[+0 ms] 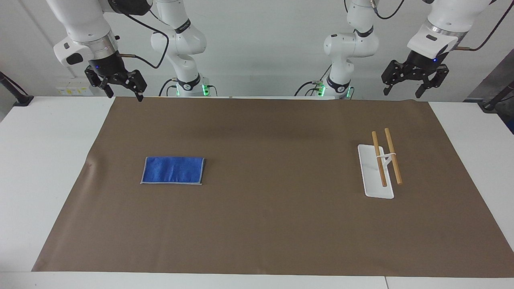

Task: Right arm passes towel to left arm to hang
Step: 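Move the right gripper toward the blue towel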

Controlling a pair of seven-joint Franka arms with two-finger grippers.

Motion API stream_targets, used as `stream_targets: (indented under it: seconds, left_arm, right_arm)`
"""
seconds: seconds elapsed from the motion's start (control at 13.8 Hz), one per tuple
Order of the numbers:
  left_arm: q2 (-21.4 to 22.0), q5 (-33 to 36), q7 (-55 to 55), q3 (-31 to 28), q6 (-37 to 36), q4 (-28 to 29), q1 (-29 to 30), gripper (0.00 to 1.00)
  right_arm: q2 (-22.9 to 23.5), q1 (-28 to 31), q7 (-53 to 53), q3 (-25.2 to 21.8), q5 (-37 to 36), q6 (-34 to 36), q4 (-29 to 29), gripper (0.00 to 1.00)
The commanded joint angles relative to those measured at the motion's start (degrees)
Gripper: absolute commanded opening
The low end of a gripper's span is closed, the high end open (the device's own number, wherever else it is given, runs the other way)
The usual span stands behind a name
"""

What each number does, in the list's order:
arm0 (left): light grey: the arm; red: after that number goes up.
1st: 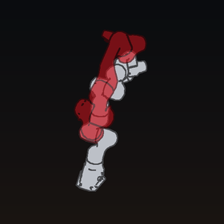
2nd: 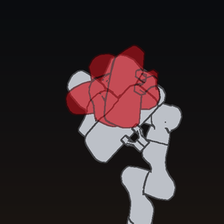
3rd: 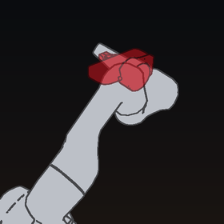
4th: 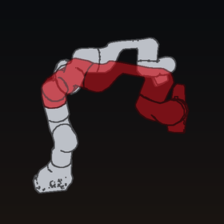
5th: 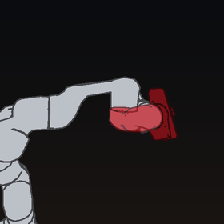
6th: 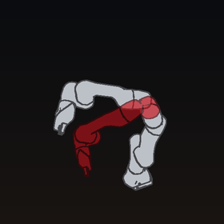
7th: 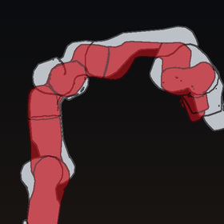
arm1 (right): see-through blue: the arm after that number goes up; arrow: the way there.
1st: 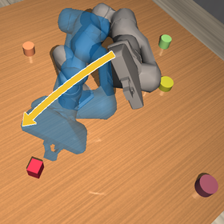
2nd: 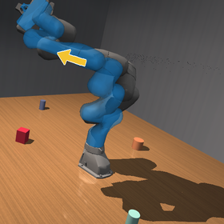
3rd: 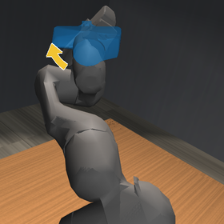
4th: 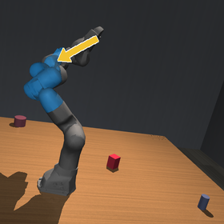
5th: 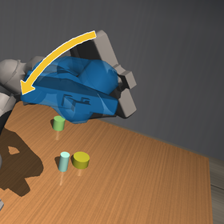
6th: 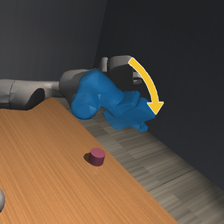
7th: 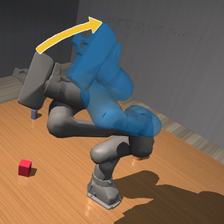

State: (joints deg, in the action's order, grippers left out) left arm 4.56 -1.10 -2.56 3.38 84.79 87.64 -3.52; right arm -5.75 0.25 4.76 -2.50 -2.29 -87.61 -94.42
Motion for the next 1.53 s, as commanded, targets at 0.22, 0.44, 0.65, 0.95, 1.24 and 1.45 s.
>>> stream_targets:
  seconds: [0.22, 0.44, 0.65, 0.95, 1.24, 1.45]
  left_arm:
    - [1.5, -0.14, -0.16, -0.65, 0.2, 1.48, 0.71, 1.0]
    - [1.5, -0.14, -0.16, -1.71, 0.2, 1.48, 0.71, 1.0]
    - [1.5, -0.14, -0.16, -1.71, 0.2, 1.48, 0.71, 1.0]
    - [1.5, -0.14, -0.16, -1.71, 0.2, 1.48, 0.71, 1.0]
    - [1.5, -0.14, -0.16, -1.71, 0.2, 1.48, 0.71, 1.0]
    - [1.5, -0.14, -0.16, -1.71, 0.2, 1.48, 0.71, 1.0]
  right_arm:
    - [-1.1, 0.19, 0.51, 0.39, 0.98, 0.86, -0.58, 1.0]
    - [-2.15, 0.27, 0.16, 0.3, 0.28, 1.64, -0.67, 1.0]
    - [-2.69, 0.1, 0.16, 0.39, 0.37, 2.7, -1.11, 1.0]
    - [-2.78, 0.1, 0.69, 0.83, 0.45, 2.35, -1.46, 1.0]
    - [-4.0, -0.51, 0.34, 1.18, 0.71, -3.59, -7.59, 1.0]
    - [-3.22, -2.35, 0.42, 1.18, 0.71, -14.84, -13.66, 1.0]
